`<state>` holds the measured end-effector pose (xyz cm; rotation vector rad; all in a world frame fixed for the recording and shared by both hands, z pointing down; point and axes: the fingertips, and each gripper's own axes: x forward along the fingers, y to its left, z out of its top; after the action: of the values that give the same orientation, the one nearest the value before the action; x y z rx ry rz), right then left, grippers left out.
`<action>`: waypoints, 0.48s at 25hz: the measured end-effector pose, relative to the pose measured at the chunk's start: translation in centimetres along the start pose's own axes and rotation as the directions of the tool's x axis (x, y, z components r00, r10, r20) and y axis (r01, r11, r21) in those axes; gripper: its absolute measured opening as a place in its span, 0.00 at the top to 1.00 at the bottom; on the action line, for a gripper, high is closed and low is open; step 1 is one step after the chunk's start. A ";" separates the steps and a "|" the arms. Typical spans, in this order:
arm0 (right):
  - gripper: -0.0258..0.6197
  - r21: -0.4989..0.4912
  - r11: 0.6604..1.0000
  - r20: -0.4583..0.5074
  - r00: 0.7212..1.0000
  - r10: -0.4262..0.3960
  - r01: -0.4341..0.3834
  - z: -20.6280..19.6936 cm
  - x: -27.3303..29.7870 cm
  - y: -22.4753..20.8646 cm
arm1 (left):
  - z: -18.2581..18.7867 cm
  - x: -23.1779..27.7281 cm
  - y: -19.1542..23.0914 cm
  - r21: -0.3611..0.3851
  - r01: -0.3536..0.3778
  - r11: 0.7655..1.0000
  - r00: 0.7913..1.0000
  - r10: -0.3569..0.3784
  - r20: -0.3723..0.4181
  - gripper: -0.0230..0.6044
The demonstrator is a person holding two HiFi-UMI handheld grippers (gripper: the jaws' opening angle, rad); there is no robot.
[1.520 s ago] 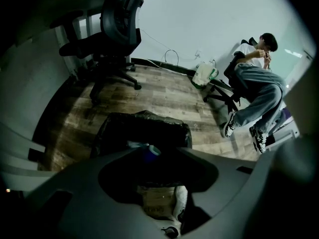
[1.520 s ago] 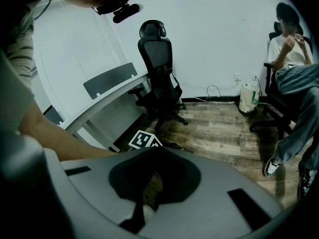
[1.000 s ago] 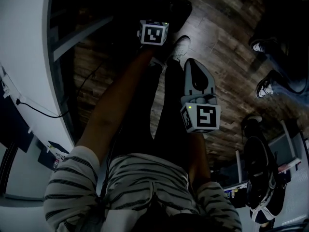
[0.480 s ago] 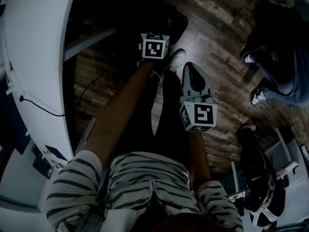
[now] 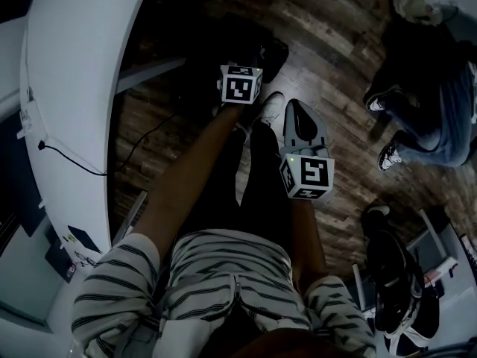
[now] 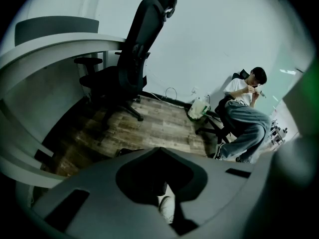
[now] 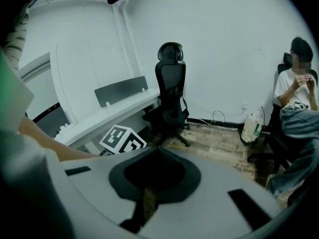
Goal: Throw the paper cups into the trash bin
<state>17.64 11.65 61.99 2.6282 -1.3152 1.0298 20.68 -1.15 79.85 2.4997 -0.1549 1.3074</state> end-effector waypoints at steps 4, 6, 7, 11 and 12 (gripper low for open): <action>0.94 -0.028 1.000 0.037 0.999 0.004 -0.003 2.0 -0.2 0.3 | 1.4 -1.9 -0.7 0.019 0.008 1.000 0.999 -0.009 0.037 0.92; 0.94 -0.036 0.999 0.056 0.998 0.007 -0.005 3.1 -0.1 0.7 | 2.2 -3.1 -0.6 0.018 0.008 1.000 0.998 -0.009 0.060 0.92; 0.94 -0.039 0.999 0.062 0.998 0.009 -0.007 3.6 -0.3 1.1 | 2.5 -3.8 -0.6 0.016 0.008 1.000 0.997 -0.009 0.070 0.92; 0.94 -0.055 0.998 0.074 0.997 0.019 -0.015 5.1 -1.3 2.6 | 3.4 -7.1 -1.0 0.020 0.014 1.000 0.995 -0.016 0.102 0.92; 0.94 -0.059 0.998 0.077 0.997 0.022 -0.017 5.5 -1.5 2.9 | 3.7 -7.8 -1.2 0.023 0.015 1.000 0.994 -0.018 0.111 0.92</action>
<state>17.95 9.18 56.14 2.6422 -1.3667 0.8862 19.39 -1.64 71.25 2.5878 -0.1451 1.1703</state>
